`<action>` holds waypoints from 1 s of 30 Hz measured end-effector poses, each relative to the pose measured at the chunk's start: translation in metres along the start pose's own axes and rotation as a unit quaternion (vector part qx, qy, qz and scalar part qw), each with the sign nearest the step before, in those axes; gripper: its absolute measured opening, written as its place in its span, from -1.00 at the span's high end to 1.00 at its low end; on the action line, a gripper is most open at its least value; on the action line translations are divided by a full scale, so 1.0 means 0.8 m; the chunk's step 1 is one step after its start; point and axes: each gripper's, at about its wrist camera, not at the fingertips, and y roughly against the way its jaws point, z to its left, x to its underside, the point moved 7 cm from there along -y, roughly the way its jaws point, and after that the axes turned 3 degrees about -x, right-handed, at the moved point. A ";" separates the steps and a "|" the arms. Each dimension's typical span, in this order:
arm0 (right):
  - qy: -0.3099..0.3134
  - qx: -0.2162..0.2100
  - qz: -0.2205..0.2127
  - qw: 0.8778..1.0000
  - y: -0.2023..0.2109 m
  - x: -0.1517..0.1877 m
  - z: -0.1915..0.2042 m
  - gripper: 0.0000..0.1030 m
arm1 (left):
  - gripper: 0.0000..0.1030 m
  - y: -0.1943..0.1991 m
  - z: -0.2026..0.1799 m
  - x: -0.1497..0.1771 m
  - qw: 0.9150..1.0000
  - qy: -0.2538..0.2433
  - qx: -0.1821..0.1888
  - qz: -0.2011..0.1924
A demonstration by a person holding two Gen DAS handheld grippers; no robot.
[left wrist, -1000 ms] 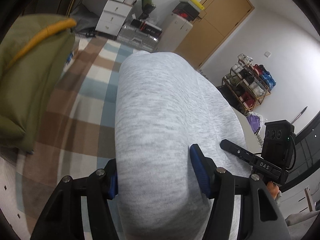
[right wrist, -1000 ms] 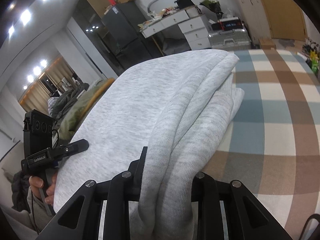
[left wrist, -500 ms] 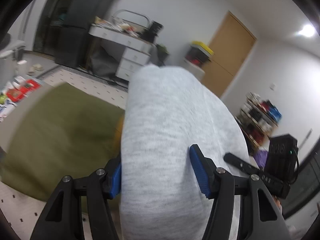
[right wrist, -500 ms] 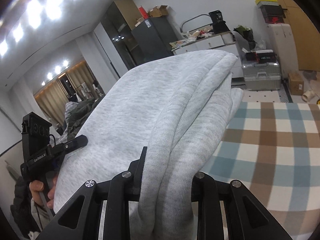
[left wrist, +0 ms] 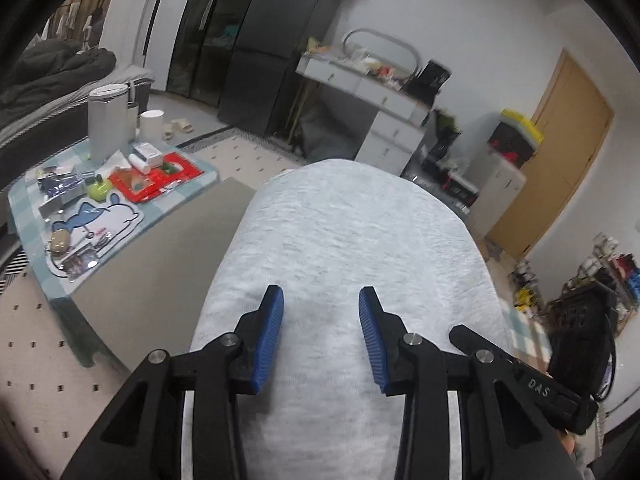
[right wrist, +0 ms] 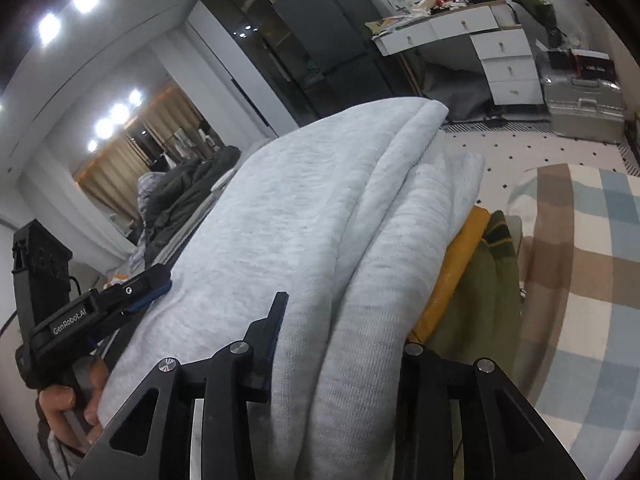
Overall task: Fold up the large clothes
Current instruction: 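Carry the folded sweatshirt with both tools onto the olive clothes stack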
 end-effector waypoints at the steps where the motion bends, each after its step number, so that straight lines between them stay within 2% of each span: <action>1: 0.002 -0.007 0.006 1.000 0.003 0.004 -0.003 0.26 | 0.36 0.006 -0.001 0.003 1.000 -0.004 0.000 -0.008; 3: -0.006 -0.013 0.018 1.000 0.008 0.009 -0.008 0.19 | 0.36 0.014 -0.006 0.013 1.000 -0.011 -0.005 -0.018; 7: -0.013 -0.011 0.034 0.999 0.021 0.016 -0.021 0.17 | 0.34 0.036 -0.007 0.028 0.999 -0.027 -0.026 -0.034; 9: -0.004 -0.008 0.032 0.999 0.027 0.010 -0.022 0.17 | 0.27 0.049 0.008 0.022 0.998 -0.029 -0.035 -0.043; 11: 0.007 -0.006 0.031 0.999 0.032 0.012 -0.023 0.16 | 0.14 0.054 0.003 0.035 0.997 -0.041 -0.040 -0.056; 14: 0.017 0.002 0.040 0.999 0.040 0.019 -0.024 0.09 | 0.02 0.058 -0.007 0.056 0.993 -0.075 -0.069 -0.057; 15: 0.022 0.008 0.041 0.999 0.043 0.022 -0.028 0.04 | -0.06 0.060 -0.011 0.063 0.993 -0.082 -0.067 -0.056; 20: 0.011 0.022 0.041 0.999 0.063 0.028 -0.039 -0.09 | -0.09 0.071 -0.012 0.071 0.994 -0.069 -0.077 -0.046; 23: 0.024 0.022 0.029 0.999 0.085 0.027 -0.034 -0.12 | -0.09 0.086 -0.017 0.073 0.996 -0.052 -0.050 -0.046; 26: 0.063 0.012 0.011 0.998 0.111 0.030 -0.022 -0.49 | -0.19 0.099 -0.028 0.078 0.994 -0.060 -0.061 -0.065; 28: 0.091 0.005 0.001 0.996 0.126 0.037 -0.012 -0.61 | -0.49 0.102 -0.037 0.082 0.992 -0.067 -0.070 -0.075; 30: 0.114 -0.004 -0.003 0.993 0.136 0.046 -0.003 -0.78 | -0.61 0.102 -0.043 0.084 0.991 -0.067 -0.081 -0.083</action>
